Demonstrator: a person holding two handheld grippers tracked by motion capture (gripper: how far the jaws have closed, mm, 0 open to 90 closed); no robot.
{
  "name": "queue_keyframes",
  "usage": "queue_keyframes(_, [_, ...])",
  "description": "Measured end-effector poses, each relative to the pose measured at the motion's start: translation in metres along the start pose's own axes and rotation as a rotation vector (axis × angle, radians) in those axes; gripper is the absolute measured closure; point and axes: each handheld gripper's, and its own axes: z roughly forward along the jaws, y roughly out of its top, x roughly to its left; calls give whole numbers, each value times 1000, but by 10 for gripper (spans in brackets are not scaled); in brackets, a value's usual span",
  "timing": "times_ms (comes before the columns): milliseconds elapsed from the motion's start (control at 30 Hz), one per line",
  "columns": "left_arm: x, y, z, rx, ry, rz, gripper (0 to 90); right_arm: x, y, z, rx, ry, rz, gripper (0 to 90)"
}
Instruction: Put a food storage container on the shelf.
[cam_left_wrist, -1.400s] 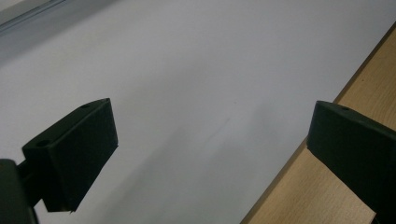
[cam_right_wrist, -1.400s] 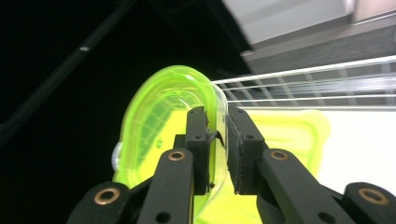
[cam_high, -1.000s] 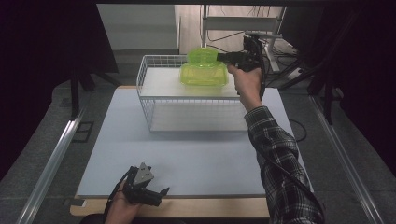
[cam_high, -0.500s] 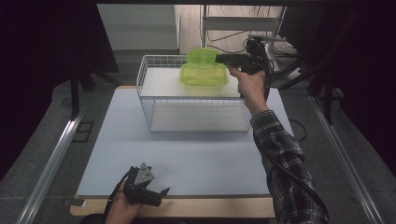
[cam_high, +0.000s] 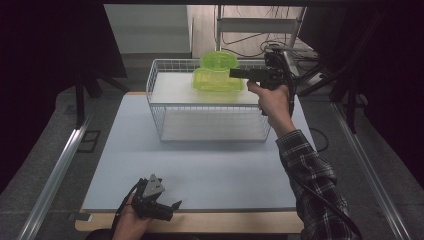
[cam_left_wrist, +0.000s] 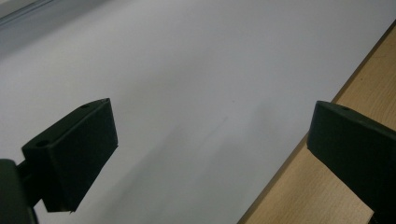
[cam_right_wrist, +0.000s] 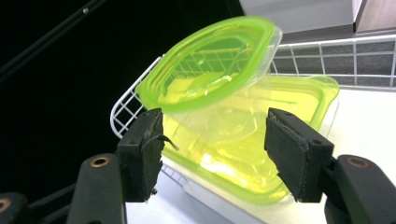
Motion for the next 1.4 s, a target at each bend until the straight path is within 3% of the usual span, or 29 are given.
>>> queue_keyframes(400, [0, 0, 1, 7, 5, 7, 16, 4, -28, -8, 40, 30, -77, 312])
queue_keyframes(667, [-1, 0, 1, 8, 5, 8, 16, 6, -42, -8, 63, 45, -100, 297])
queue_keyframes(1000, [-1, 0, 1, 6, 5, 8, 16, 12, -60, -9, 95, 41, -162, 268])
queue_keyframes(1400, [-1, 0, 1, 14, 5, 19, 15, 7, -82, -10, 131, 32, -182, 213])
